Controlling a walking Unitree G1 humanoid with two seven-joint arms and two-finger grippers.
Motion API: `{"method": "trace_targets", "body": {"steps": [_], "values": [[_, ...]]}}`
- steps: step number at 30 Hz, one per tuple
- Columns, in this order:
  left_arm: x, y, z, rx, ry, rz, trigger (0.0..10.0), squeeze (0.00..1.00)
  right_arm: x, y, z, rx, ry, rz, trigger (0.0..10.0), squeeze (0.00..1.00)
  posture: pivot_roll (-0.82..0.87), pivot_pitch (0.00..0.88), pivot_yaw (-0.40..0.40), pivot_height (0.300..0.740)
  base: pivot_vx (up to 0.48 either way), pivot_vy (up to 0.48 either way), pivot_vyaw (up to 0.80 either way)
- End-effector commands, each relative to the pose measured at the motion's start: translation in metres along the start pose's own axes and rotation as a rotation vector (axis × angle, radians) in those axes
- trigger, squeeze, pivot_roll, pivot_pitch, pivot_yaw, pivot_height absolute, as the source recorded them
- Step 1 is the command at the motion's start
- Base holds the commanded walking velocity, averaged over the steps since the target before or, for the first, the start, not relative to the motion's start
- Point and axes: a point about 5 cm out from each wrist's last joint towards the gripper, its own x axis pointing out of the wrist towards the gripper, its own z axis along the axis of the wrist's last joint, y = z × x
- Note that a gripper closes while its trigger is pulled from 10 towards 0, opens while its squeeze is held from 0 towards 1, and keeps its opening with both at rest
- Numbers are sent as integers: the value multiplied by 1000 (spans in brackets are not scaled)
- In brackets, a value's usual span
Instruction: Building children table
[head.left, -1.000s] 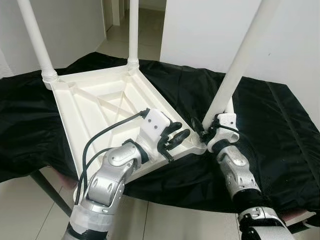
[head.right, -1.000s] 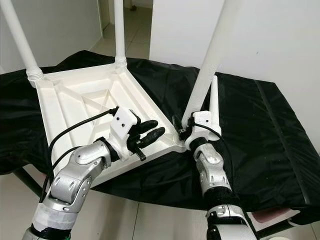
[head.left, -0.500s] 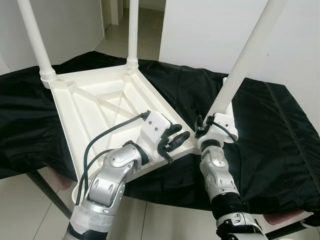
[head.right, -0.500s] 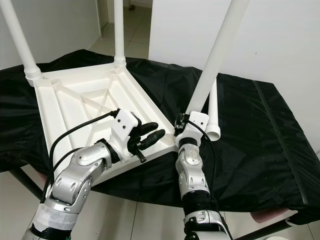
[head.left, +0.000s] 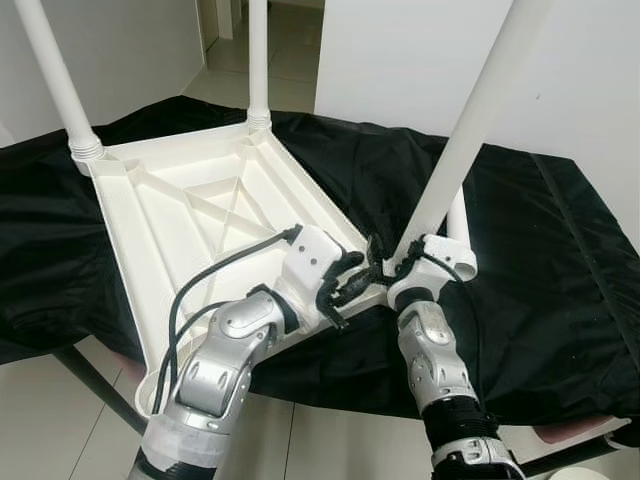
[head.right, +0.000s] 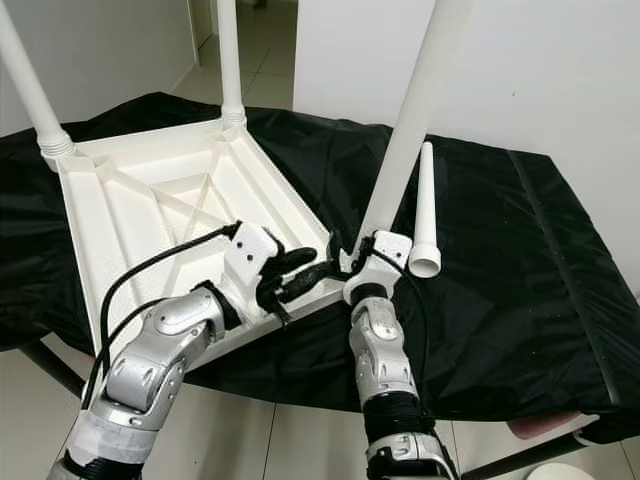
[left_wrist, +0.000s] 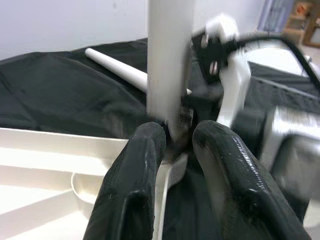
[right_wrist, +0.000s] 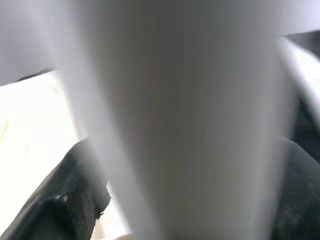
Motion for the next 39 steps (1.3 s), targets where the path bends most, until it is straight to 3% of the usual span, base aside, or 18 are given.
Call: {"method": "trace_targets", "body": {"steps": [1, 3, 4, 5, 6, 10, 12, 24, 25, 27, 28, 29, 31, 39], "values": [[1, 1, -4, 16, 26, 51, 10000, 0, 0, -7, 4, 4, -6, 0, 10000, 1000, 13, 10, -71, 740, 0, 0, 0], [1, 0, -6, 23, 40, 49, 10000, 0, 1, -13, 7, -7, -2, 15, 10000, 1000, 16, 12, -69, 740, 0, 0, 0], [1, -1, -7, 22, 49, 47, 10000, 0, 1, -18, 9, -13, 4, 41, 10000, 482, 16, 11, -70, 740, 0, 0, 0], [1, -1, -7, 22, 49, 47, 10000, 0, 1, -18, 9, -13, 4, 41, 10000, 482, 16, 11, -70, 740, 0, 0, 0], [1, -3, -9, 12, 63, 43, 10000, 0, 1, -22, 10, -37, 11, 87, 10000, 0, 14, 11, -67, 740, 0, 0, 0], [1, -7, -14, -10, 95, 34, 10000, 0, 2, -28, 14, -86, 12, 177, 10000, 0, 12, 11, -66, 740, 0, 0, 0], [2, -13, -21, -14, 138, 8, 10000, 0, 6, -30, 18, -139, 36, 311, 10000, 0, 10, 11, -65, 740, 0, 0, 0], [5, -17, -20, -22, 140, -20, 10000, 0, 16, -34, 21, -262, 139, 574, 10000, 0, 15, 1, -65, 740, 0, 0, 0], [5, -17, -19, -19, 137, -16, 10000, 0, 17, -36, 21, -276, 160, 598, 7882, 0, 17, 0, -66, 740, 0, 0, 0], [5, -17, -19, -19, 137, -16, 10000, 0, 17, -36, 21, -276, 160, 598, 7882, 0, 17, 0, -66, 740, 0, 0, 0], [5, -16, -19, -16, 135, -14, 10000, 0, 17, -39, 20, -288, 178, 604, 6118, 0, 19, 0, -68, 740, 0, 0, 0], [6, -16, -18, -14, 134, -12, 10000, 0, 18, -42, 19, -291, 195, 611, 3608, 0, 20, 0, -71, 740, 0, 0, 0], [6, -15, -16, -10, 131, -7, 10000, 0, 17, -49, 17, -289, 231, 605, 0, 0, 24, 0, -73, 740, 0, 0, 0], [5, -13, -14, -5, 124, 4, 10000, 0, 12, -62, 7, -255, 299, 571, 0, 0, 19, 0, -73, 740, 0, 0, 0]]}}
